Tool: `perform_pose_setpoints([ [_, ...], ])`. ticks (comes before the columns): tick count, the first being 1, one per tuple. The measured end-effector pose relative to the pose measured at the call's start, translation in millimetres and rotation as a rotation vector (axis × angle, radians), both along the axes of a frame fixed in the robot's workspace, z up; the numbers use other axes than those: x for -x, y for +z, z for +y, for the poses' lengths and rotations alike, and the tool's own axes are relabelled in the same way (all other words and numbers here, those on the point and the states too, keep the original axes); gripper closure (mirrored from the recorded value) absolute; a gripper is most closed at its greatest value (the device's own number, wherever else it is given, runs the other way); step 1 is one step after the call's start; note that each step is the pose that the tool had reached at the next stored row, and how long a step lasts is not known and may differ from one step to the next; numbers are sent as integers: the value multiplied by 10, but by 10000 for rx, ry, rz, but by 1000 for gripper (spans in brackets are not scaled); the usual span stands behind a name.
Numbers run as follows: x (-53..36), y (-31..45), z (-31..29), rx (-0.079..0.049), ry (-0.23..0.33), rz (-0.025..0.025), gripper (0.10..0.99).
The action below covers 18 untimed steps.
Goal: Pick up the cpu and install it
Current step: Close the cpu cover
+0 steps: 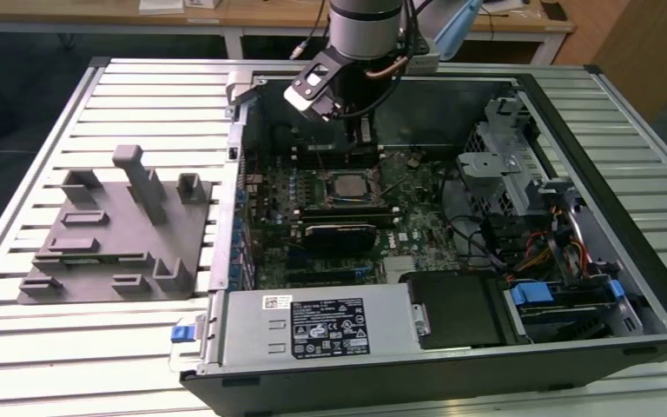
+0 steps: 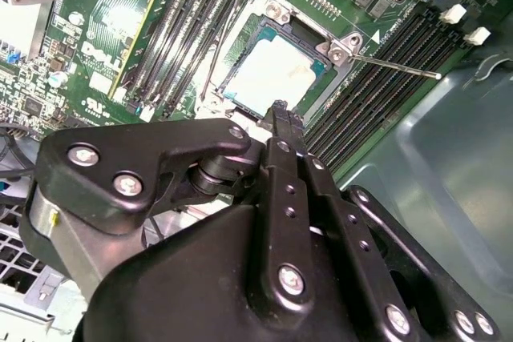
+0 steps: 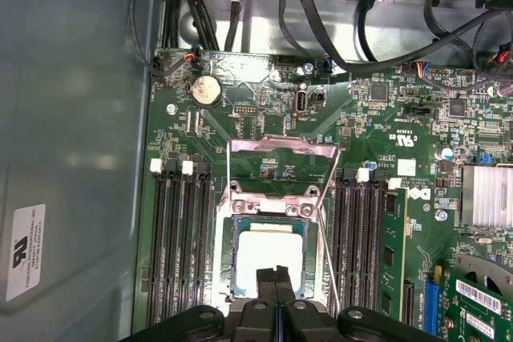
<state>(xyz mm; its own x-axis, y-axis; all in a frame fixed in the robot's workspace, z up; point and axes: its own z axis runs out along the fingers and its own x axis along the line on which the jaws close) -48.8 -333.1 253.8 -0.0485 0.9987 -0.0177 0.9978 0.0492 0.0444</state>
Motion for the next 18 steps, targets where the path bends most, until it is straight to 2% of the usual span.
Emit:
perform_pose_setpoints([
  [7, 0, 25, -1, 4, 0, 2, 980],
  [18, 0, 270, 0, 0, 0, 0, 980],
])
